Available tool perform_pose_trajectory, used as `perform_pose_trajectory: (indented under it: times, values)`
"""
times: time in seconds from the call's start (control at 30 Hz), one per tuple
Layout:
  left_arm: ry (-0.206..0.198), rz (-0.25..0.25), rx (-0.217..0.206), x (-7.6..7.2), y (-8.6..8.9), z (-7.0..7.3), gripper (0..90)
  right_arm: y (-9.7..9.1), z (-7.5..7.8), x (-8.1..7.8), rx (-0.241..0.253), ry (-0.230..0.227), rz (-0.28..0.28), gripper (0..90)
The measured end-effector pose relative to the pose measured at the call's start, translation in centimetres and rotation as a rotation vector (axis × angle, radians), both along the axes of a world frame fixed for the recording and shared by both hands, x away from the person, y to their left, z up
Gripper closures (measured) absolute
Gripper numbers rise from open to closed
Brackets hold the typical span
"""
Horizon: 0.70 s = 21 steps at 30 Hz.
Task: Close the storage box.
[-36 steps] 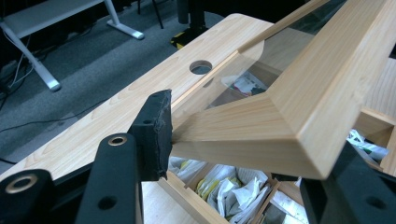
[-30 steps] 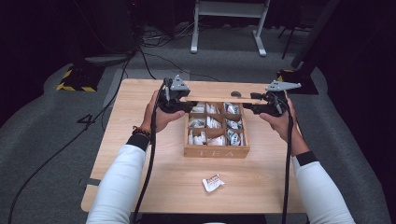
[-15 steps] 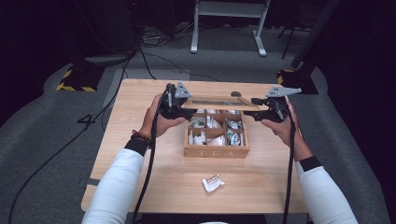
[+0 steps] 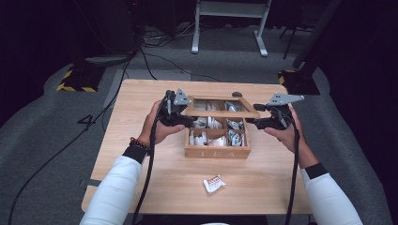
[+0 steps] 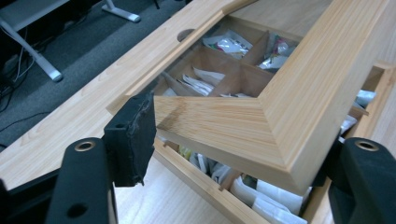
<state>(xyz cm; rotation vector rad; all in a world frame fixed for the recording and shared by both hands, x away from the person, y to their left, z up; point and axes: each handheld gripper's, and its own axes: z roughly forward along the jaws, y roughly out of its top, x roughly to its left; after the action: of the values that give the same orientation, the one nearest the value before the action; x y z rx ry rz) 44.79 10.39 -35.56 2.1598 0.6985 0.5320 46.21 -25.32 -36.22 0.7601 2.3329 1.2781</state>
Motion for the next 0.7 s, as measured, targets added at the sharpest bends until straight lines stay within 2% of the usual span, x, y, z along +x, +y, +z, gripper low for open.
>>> perform_pose_trajectory:
  times: [0.4,0.7]
  values:
    - [0.02,-0.007,0.021,-0.7,0.1,-1.2,30.6,-0.3,-1.1,-0.9,-0.021,0.013,0.025,31.5]
    - [0.031,-0.009,0.019,-1.1,0.2,-1.9,29.6,-0.3,-1.6,-1.4,-0.037,0.024,0.022,31.4]
